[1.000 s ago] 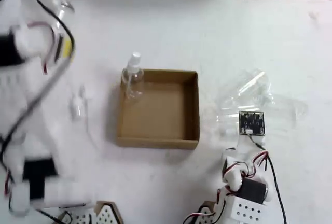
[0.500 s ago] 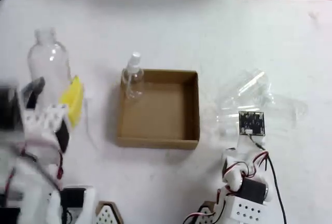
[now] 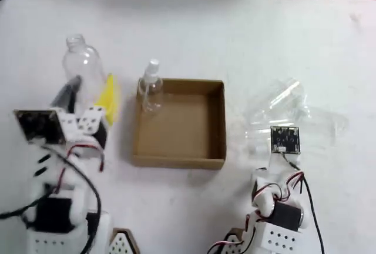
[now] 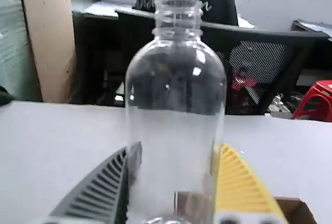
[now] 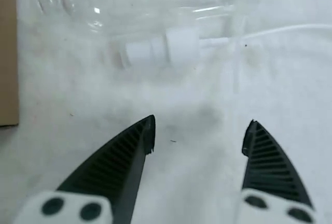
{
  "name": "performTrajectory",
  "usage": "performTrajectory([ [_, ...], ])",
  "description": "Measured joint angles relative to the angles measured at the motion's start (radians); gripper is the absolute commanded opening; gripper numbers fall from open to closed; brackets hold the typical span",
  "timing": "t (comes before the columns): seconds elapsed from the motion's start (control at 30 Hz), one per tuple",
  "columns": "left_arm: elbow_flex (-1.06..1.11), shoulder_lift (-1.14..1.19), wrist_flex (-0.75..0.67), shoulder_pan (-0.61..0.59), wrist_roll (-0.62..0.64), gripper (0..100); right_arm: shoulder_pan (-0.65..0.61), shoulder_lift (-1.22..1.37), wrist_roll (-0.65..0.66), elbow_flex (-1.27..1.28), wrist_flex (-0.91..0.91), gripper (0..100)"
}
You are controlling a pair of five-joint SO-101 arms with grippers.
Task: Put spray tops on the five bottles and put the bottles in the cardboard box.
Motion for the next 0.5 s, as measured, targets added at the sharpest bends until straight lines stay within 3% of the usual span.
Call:
performTrajectory([
  [0.17,0.118,-0.055,-0.025,0.094,0.026,4,0.002,0.000,0.000,0.000,-0.005,25.4],
  [0.5,0.172,-0.305,0.077,0.169,-0.020,4,0.038,0.000,0.000,0.000,-0.060,25.4],
])
